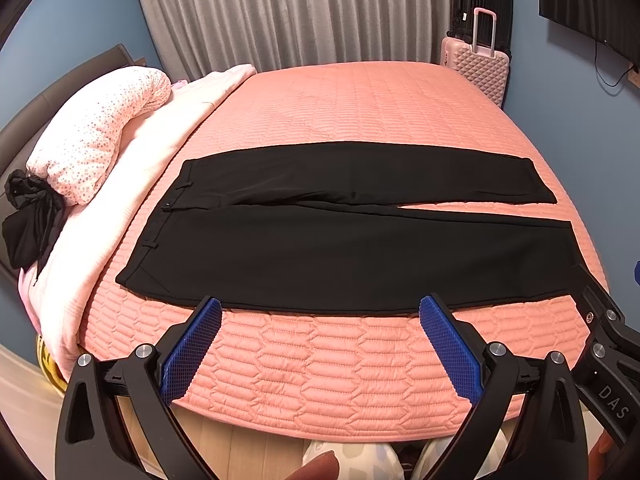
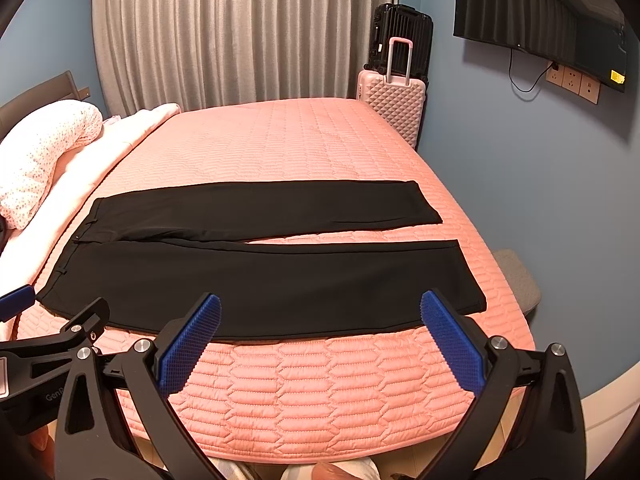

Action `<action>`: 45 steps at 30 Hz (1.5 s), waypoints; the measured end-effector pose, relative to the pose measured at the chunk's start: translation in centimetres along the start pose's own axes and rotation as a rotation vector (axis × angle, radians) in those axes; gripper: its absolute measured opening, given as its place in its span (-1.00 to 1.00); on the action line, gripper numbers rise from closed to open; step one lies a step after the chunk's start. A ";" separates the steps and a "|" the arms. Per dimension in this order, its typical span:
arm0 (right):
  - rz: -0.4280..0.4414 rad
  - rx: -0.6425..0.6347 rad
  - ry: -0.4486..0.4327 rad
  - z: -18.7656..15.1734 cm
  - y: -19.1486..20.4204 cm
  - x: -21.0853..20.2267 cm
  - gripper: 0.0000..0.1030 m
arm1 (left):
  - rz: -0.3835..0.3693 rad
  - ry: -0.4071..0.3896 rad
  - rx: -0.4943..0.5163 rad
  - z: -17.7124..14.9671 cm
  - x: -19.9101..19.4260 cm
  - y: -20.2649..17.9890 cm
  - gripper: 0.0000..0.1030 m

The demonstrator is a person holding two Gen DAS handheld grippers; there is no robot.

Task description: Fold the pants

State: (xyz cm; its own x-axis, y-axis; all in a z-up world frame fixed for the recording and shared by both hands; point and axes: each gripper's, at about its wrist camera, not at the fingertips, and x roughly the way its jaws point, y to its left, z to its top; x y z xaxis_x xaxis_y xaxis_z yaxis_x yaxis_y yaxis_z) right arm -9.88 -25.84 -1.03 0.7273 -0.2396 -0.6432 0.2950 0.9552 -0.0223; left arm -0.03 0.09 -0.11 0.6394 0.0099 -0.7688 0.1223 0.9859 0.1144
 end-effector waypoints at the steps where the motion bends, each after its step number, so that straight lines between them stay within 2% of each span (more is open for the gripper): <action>1: 0.001 0.000 0.001 0.0 0.0 0.0 0.91 | -0.001 0.001 0.000 0.0 0.0 0.0 0.90; 45: 0.003 -0.002 0.002 0.0 -0.2 0.3 0.91 | 0.006 0.003 0.000 -0.1 -0.1 -0.4 0.90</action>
State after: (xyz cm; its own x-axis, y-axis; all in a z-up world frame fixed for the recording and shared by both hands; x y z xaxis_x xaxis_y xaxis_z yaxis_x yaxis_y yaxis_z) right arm -9.73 -26.05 -1.23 0.7265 -0.2367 -0.6451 0.2916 0.9563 -0.0225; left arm -0.23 -0.27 -0.15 0.6381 0.0165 -0.7697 0.1185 0.9858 0.1193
